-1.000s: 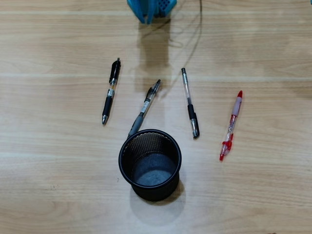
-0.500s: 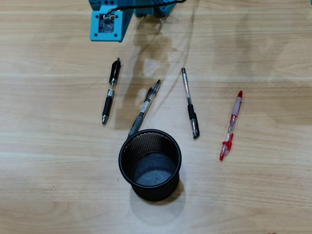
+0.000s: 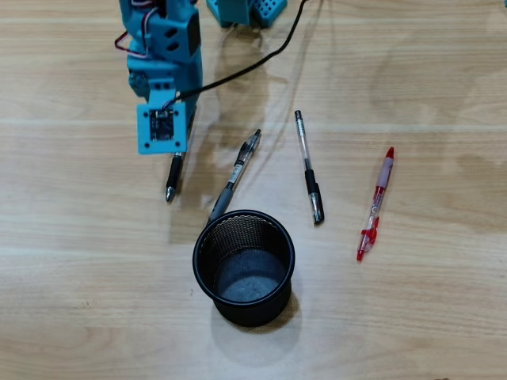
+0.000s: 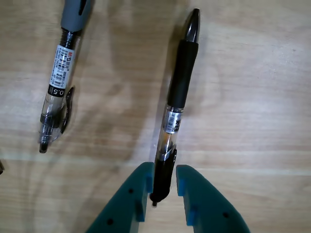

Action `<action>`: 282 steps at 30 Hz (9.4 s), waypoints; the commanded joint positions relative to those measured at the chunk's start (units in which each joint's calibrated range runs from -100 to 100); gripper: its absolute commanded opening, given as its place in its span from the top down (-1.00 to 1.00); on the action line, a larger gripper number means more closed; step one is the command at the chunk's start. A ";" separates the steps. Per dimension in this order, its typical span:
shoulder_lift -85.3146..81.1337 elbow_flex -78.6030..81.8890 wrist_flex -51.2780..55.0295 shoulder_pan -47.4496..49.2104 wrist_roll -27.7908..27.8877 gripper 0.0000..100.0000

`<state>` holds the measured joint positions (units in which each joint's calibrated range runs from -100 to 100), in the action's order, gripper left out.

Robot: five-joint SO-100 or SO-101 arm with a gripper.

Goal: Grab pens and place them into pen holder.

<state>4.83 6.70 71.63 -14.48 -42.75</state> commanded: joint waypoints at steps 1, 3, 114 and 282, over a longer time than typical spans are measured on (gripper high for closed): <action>3.02 -5.31 -0.73 -0.18 0.16 0.88; 4.36 -5.31 -1.07 -0.18 0.00 0.87; -7.06 11.73 -91.21 23.33 -11.83 0.95; 11.17 -4.67 -13.55 34.32 -10.00 0.96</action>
<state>22.22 4.31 58.04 21.06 -53.04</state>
